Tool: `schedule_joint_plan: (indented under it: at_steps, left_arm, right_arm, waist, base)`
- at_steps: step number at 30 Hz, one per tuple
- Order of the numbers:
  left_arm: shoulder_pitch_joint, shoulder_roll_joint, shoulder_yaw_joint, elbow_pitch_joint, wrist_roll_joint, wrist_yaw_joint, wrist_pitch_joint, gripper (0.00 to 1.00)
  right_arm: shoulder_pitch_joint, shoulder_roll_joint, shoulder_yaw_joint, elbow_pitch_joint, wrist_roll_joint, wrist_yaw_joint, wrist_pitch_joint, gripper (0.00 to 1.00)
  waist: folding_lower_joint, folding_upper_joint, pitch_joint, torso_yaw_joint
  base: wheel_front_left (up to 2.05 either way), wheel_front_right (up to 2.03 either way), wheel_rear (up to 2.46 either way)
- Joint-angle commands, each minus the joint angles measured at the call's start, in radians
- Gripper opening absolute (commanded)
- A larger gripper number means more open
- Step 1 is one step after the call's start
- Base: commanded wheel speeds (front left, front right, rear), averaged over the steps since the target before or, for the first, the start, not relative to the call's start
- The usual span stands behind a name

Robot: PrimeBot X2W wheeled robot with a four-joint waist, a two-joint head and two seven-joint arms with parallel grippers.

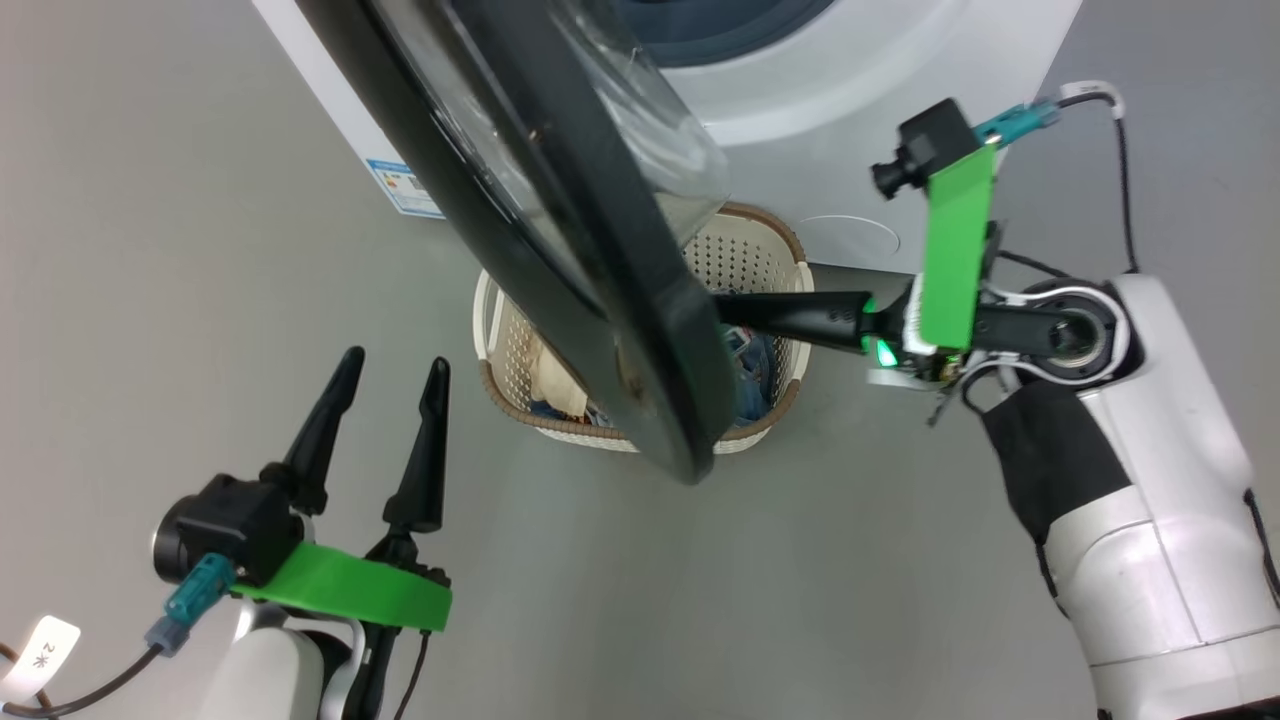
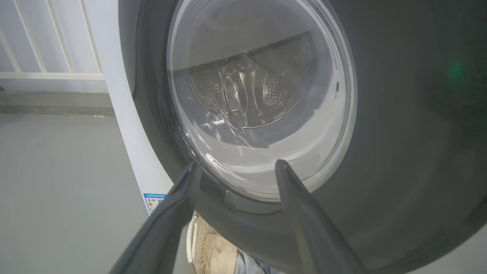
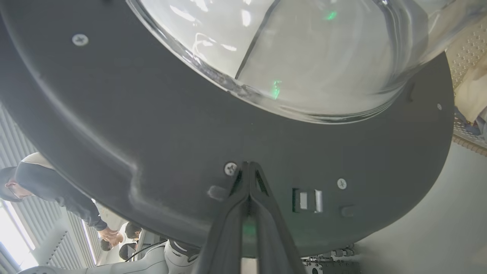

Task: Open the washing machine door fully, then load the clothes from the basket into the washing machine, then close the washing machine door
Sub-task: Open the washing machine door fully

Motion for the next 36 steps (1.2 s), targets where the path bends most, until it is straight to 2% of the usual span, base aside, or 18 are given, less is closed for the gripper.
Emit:
schedule_joint_plan:
  at_steps: [1,13,20,26,36]
  left_arm:
    - [-0.002,0.025,0.033,-0.018,0.006,-0.002,-0.006,1.00]
    - [-0.008,0.020,0.033,-0.009,0.003,-0.002,-0.006,1.00]
    - [-0.010,0.018,0.037,-0.006,0.002,-0.002,-0.006,1.00]
    - [-0.010,0.019,0.043,-0.004,0.001,-0.002,-0.006,1.00]
    - [0.008,0.036,0.064,0.006,0.009,-0.002,-0.006,1.00]
  right_arm:
    - [0.013,0.030,0.035,-0.034,0.017,0.002,-0.012,0.00]
    - [0.015,0.030,0.274,-0.005,0.167,0.002,-0.148,0.00]
    - [0.007,0.030,0.369,0.017,0.220,0.002,-0.202,0.00]
    - [0.002,0.030,0.402,0.034,0.243,0.002,-0.234,0.00]
    - [0.042,0.002,0.374,0.028,0.271,0.002,-0.279,0.00]
  waist:
    - [0.0000,0.0000,0.001,0.000]
    - [0.0000,0.0000,0.010,-0.001]
    - [0.0000,0.0000,0.011,-0.005]
    - [0.0000,0.0000,0.010,-0.015]
    - [0.0000,0.0000,-0.033,-0.057]
  base:
    - [0.00,0.00,0.00]
    - [0.00,0.00,0.00]
    - [0.00,0.00,0.00]
    - [0.00,0.00,0.00]
    - [0.00,0.00,0.00]
